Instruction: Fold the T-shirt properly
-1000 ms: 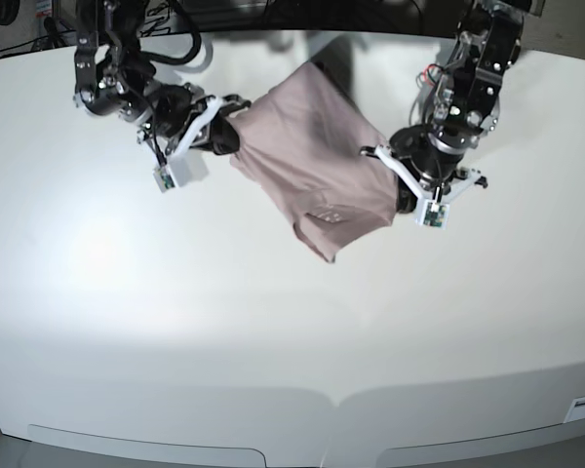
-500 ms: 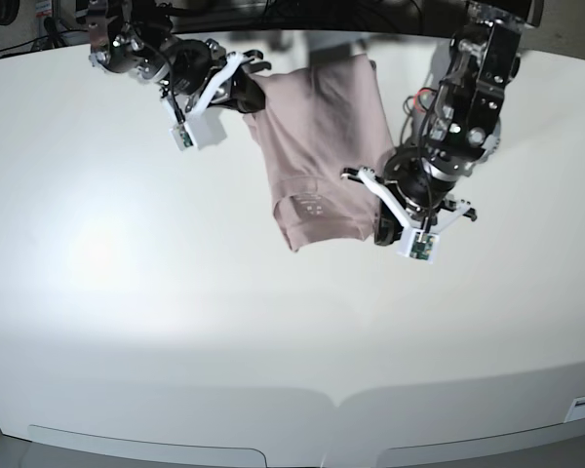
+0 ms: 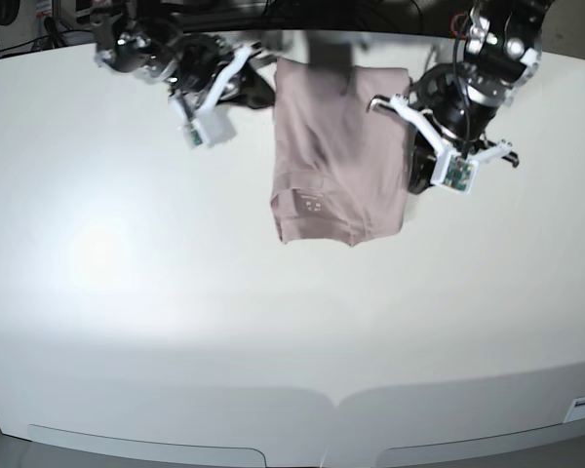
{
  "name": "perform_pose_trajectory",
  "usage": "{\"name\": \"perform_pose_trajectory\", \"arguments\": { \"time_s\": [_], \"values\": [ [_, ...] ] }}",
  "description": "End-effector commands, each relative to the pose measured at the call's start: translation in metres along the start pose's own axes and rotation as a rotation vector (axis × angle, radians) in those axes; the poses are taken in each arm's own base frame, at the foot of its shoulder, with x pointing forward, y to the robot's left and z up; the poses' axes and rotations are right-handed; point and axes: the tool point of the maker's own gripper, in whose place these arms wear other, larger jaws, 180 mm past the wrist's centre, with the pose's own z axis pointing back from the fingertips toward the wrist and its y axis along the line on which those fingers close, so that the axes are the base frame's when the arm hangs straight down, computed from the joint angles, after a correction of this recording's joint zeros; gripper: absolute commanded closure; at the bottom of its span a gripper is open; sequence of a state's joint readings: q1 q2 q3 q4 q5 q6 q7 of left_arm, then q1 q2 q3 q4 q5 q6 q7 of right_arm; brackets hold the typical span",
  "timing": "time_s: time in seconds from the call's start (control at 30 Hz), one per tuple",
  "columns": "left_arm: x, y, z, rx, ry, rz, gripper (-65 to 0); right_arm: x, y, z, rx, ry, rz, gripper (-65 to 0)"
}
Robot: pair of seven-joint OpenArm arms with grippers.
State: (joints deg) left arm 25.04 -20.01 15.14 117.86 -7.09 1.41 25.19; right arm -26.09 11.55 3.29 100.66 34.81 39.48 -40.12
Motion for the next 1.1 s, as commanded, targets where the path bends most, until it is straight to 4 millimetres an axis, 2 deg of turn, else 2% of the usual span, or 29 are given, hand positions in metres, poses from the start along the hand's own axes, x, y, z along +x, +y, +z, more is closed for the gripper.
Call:
{"name": "perform_pose_trajectory", "arguments": {
  "time_s": [0.0,0.17,0.33,0.4,0.53,0.7,0.77,0.93,1.07],
  "values": [
    [0.009,-0.001,0.008,0.001,-0.044,-0.003,0.0,0.018,-0.003,0.012,-0.013,-0.068,0.017,0.0],
    [-0.017,-0.011,0.030,-0.006,0.022,-0.013,0.0,0.046,-0.037,0.065,-0.189,-0.171,0.056,0.0],
    [-0.047,-0.023,0.049,-0.023,0.109,0.010,0.0,0.041,-0.062,0.116,-0.330,-0.201,0.015,0.0],
    [-0.060,-0.028,0.058,-0.030,0.149,0.023,0.0,0.028,-0.069,0.134,-0.370,-0.166,-0.024,0.0],
    [-0.090,-0.037,0.081,-0.034,0.259,0.008,0.0,-0.011,-0.080,0.167,-0.442,-0.031,-0.115,0.0],
    [-0.121,-0.027,0.113,0.074,0.384,-0.031,0.0,-0.041,-0.088,0.217,-0.550,0.015,-0.199,0.0],
    [-0.131,-0.031,0.125,0.072,0.423,-0.021,0.0,-0.055,-0.088,0.233,-0.586,0.060,-0.222,0.0],
    [-0.152,-0.042,0.149,0.052,0.508,-0.005,0.0,-0.091,-0.078,0.249,-0.603,0.195,-0.273,0.0],
    [-0.185,-0.045,0.167,0.044,0.603,-0.013,0.0,-0.127,-0.072,0.258,-0.620,0.280,-0.349,0.0]
  ]
}}
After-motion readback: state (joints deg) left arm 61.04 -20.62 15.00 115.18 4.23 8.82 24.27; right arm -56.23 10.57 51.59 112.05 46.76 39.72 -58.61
